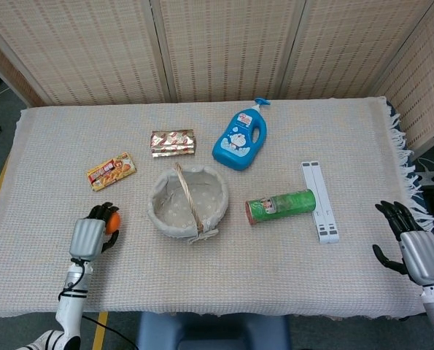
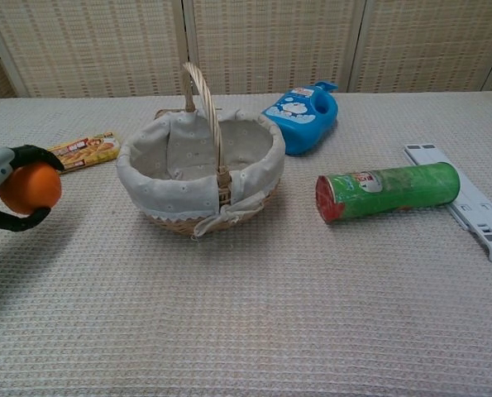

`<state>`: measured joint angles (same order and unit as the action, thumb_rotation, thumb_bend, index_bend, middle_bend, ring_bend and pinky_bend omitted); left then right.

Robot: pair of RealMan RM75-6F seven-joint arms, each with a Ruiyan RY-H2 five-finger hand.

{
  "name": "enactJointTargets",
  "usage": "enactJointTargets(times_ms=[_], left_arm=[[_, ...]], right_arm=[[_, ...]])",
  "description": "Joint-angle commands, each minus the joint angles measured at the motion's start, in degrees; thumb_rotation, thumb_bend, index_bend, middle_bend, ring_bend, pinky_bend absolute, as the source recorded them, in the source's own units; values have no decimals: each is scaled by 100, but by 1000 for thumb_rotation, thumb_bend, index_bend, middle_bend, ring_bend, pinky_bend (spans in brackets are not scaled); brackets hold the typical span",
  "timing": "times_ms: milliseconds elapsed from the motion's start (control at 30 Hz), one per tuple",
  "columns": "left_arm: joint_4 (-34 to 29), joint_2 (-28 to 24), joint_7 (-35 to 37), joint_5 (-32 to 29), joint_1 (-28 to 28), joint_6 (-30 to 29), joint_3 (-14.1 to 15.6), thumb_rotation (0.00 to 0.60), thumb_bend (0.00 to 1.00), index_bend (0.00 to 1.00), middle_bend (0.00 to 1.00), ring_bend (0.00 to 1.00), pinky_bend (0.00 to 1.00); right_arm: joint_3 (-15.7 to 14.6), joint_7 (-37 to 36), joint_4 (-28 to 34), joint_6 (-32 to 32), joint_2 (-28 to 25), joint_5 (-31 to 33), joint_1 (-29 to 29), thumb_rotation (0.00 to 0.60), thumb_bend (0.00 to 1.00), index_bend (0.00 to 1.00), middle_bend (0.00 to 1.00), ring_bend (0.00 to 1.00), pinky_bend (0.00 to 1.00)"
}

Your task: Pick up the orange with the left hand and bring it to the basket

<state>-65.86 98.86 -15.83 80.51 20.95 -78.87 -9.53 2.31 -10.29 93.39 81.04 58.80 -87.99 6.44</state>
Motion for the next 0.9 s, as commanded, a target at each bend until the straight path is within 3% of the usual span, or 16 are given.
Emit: enactJointTargets(times_ms=[33,300,733,800,900], left_arm=[[-258,-317,-393,9,167,-204,-375,600,457,405,423,436,700],[-1057,-660,-848,-41,675,63,-750,600,457,406,430,442,700],[-1426,-73,-1649,-642,1495,750,-959,600,457,397,408,435,700],[-1437,-41,-1603,-680,1529,779,-932,600,452,352,365,407,693],[-1561,-70,-1491,-787,1538,841,-918,600,425,205,238,348,624]], right_arm=[[-7,-5,-5,1,1,-11,1,600,269,95,54,0,342],[-9,18,-7,-43,8,5,28,600,269,96,54,0,342],[-43,-91,-36,-117,-53,-37,72,600,269,97,54,0,342],[-51,-114,-41,-138,-67,-46,83,600,269,98,54,0,342],[-49,-138,-42,-143,-75,-44,91,600,269,99,54,0,342]])
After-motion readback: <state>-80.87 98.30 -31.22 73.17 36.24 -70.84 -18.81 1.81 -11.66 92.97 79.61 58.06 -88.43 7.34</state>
